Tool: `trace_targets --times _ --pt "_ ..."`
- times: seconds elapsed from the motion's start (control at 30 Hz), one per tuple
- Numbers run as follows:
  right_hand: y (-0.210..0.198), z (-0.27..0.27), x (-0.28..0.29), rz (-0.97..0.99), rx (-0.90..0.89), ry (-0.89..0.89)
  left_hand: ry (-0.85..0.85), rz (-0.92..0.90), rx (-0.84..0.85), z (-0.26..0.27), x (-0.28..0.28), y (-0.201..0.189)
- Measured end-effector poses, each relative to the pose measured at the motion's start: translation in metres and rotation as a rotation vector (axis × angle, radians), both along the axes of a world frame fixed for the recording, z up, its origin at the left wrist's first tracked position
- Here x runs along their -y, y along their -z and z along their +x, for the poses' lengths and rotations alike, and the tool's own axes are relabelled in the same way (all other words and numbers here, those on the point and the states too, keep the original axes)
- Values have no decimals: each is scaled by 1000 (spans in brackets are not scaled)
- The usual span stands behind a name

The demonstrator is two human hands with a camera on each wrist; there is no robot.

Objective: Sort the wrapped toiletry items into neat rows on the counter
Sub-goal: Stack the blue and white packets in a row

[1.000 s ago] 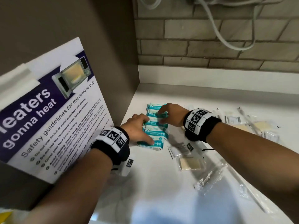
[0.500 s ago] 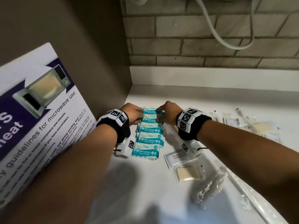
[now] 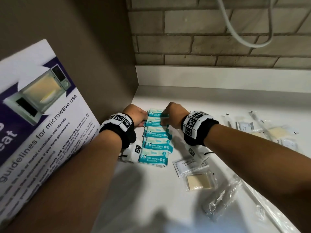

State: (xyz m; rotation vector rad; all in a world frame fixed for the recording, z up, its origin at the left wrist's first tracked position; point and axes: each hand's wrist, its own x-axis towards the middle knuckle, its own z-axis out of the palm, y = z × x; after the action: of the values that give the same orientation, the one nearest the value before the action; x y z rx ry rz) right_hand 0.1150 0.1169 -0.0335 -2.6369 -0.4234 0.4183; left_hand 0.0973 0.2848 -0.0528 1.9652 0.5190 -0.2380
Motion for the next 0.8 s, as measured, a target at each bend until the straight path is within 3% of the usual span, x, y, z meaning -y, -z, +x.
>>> trace_targets --times 0.8 --pt "0 -1 5 -66 24 -44 -37 18 -1 -8 7 -10"
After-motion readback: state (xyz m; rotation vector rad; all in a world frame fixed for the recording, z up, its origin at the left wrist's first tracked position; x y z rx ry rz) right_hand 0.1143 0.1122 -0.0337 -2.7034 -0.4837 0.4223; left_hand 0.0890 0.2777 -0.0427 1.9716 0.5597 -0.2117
